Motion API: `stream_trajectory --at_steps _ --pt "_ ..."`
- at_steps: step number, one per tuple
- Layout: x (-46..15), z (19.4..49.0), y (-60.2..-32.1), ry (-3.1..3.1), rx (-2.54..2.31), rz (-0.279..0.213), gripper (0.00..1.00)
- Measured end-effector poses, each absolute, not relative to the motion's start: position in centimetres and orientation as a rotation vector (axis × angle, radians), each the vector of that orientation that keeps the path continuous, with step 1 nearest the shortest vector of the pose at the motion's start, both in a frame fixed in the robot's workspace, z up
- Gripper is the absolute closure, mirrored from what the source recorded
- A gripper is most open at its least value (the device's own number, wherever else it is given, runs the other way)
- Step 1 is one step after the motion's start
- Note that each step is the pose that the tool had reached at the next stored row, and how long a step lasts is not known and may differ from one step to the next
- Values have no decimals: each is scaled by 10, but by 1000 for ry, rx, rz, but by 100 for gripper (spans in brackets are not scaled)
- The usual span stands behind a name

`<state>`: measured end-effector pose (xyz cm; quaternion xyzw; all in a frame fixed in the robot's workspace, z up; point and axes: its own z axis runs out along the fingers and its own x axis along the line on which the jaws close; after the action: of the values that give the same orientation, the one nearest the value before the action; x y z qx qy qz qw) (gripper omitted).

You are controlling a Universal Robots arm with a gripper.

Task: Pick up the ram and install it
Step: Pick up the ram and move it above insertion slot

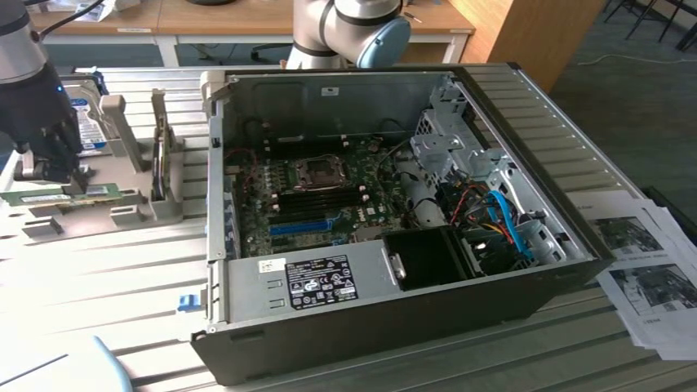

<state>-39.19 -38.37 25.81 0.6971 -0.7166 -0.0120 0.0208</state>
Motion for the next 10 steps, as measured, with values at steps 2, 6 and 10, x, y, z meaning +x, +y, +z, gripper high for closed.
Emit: stream_trajectory --at_steps 2,6,10 --pt "-392 258 -384 -2222 2161 -37 89" --pt "-392 260 -384 -2222 2161 -37 89" --pt "-392 267 -384 -2221 2161 -36 89"
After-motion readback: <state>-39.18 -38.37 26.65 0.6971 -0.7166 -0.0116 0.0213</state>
